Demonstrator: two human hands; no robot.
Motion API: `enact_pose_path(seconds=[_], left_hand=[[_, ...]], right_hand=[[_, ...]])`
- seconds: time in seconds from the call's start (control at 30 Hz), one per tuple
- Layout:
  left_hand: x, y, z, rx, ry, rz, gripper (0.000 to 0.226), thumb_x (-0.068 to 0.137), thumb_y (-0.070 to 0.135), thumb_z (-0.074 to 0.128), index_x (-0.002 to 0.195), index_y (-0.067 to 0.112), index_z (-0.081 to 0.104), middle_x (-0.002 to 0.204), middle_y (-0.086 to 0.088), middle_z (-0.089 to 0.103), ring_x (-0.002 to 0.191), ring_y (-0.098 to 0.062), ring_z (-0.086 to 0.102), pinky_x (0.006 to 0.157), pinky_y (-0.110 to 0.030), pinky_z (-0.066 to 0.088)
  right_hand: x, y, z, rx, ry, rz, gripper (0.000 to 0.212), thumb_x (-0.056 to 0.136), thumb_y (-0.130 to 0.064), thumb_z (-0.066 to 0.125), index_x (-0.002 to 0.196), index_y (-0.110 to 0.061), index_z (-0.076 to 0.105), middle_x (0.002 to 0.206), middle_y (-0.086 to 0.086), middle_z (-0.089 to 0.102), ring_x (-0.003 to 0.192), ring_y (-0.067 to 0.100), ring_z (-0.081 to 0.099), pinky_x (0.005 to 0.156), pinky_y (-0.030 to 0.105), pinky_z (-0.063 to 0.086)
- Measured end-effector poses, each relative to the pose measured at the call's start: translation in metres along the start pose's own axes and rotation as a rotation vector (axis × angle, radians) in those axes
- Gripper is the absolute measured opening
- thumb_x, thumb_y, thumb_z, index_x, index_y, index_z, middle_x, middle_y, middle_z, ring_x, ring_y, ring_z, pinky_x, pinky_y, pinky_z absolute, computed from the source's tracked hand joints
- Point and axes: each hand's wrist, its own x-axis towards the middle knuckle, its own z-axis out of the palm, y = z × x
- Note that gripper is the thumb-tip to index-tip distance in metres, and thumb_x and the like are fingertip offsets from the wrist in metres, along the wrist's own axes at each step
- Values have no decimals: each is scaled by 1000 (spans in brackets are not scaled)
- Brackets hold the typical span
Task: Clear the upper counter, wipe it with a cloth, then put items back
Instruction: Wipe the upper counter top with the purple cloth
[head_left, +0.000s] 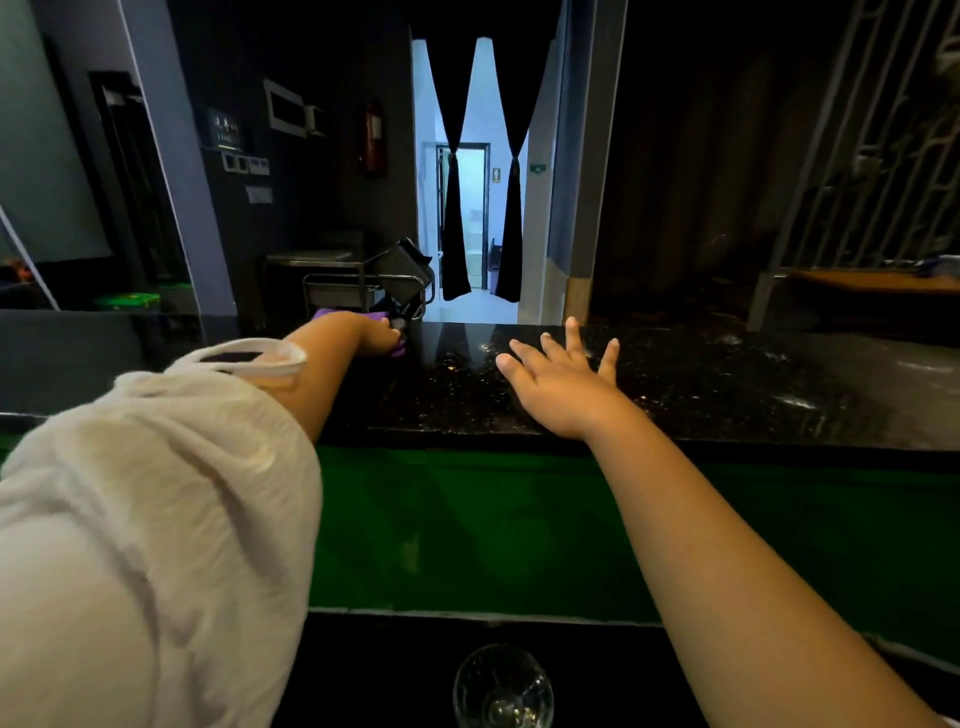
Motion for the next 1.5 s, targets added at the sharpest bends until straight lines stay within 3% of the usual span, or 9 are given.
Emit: enact_pose_path(seconds=[0.23,0.47,0.7,0.97,1.1,1.17,1.23,1.3,1.5], left_hand=[[-51,35,15,-136,-21,236,49,103,24,25,149,9,17,159,-8,9,147,-22,8,119,-34,5],[-102,7,23,142,-8,172,51,103,18,22,150,7,7,158,-12,-10,147,-27,-3,119,-50,8],[-61,6,9,-146,-38,76,51,103,22,27,149,4,16,159,-11,9,147,-24,9,119,-32,5],[-14,43,-12,-48,-61,-57,51,101,32,32,144,5,33,149,-16,35,133,-30,38,111,-38,27],[2,64,-10,-96,-125,57,21,103,28,24,120,32,37,91,-1,49,69,-13,43,65,-23,45],[0,73,-8,-176,-136,60,16,103,29,24,99,38,37,78,4,38,66,-8,39,53,-21,39],[1,76,-3,-200,-188,83,25,103,33,23,119,33,42,107,-4,51,95,-18,52,81,-29,45],[-2,75,1,-178,-179,142,44,102,36,22,146,35,20,153,-9,24,138,-32,28,113,-48,23],[-49,78,10,-164,-136,168,47,102,38,18,149,37,8,159,-8,-4,147,-31,-3,117,-49,-1]], right_hand=[[-4,1,-4,-1,12,10,61,97,-57,7,152,-31,11,161,5,-3,142,22,-29,106,59,-24],[-10,-2,-5,-16,20,27,60,97,-55,7,152,-31,11,160,6,-3,141,23,-30,105,60,-24],[-10,-3,-4,-12,19,24,59,98,-55,8,152,-31,10,160,7,-3,141,24,-29,105,59,-24],[-5,2,1,17,93,-10,56,98,-52,7,151,-35,-2,160,5,-12,139,26,-34,104,64,-23],[-1,3,4,14,142,22,57,98,-52,7,150,-34,-9,159,6,-13,138,27,-36,103,65,-23],[0,3,4,15,157,16,57,98,-52,7,150,-34,-9,159,6,-13,138,27,-36,103,64,-23],[0,3,4,30,168,-3,56,99,-51,8,150,-35,-8,159,5,-13,137,26,-37,103,63,-23],[-1,3,5,41,178,-17,56,99,-50,9,150,-35,-8,160,5,-12,138,25,-37,103,62,-23],[-8,2,2,66,282,-1,56,100,-46,11,152,-27,2,161,6,1,143,23,-25,107,59,-21]])
